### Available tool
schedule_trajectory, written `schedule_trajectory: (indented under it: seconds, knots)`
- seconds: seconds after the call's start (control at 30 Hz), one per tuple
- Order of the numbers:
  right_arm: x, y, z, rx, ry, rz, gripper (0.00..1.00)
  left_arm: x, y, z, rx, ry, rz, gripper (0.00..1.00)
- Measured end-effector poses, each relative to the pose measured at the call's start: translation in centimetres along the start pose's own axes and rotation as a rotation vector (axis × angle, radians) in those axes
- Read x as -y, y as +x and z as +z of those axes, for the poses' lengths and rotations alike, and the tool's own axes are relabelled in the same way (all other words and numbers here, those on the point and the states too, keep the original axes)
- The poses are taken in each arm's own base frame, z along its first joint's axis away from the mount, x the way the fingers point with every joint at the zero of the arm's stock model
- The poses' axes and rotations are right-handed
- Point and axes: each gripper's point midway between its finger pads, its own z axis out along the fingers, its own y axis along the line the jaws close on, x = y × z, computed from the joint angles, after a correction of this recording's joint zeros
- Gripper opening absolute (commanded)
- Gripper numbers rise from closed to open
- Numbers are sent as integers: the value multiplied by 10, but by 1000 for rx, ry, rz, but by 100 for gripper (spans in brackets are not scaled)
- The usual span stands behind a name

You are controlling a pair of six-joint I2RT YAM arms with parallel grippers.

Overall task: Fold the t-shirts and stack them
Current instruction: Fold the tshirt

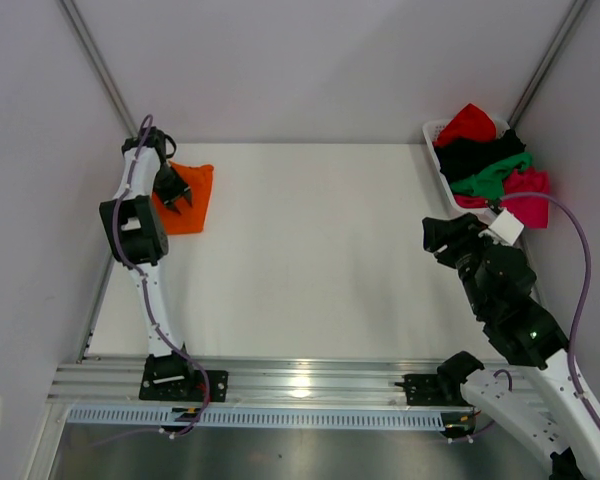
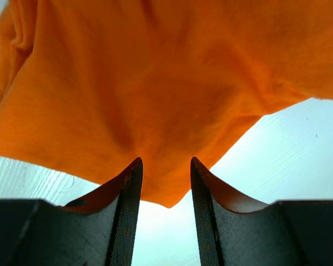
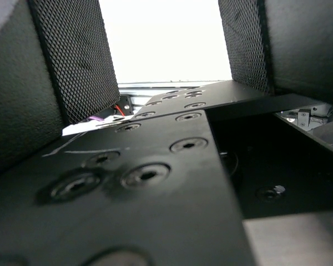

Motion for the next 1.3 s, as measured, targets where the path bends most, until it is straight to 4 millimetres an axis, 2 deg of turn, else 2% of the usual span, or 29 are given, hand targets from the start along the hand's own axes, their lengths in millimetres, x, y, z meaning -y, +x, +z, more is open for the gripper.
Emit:
schedule_trajectory:
  seconds: [0.1, 0.2, 0.4, 0.6, 0.73, 0.93, 1.3]
  knots:
    - [-4, -3, 2, 1, -2, -4, 57, 2, -4, 1, -3, 6, 20, 41]
    - [-6, -4, 5, -1, -2, -11, 57, 0, 2, 3, -25, 5, 36, 41]
    - [-8, 1, 10, -20, -5, -23, 57, -8, 29, 21, -112, 5, 60, 42]
    - [-9, 1, 10, -17, -10, -20, 57, -3, 35, 9, -110, 36, 84, 44]
    - [-11, 0, 11, -15, -16, -18, 57, 9, 44, -2, -123, 103, 108, 44]
    - [-12, 2, 11, -19, -20, -18, 57, 18, 57, 4, -159, 146, 126, 43]
    - [-10, 4, 12, -21, -17, -19, 57, 28, 54, 17, -177, 161, 133, 43]
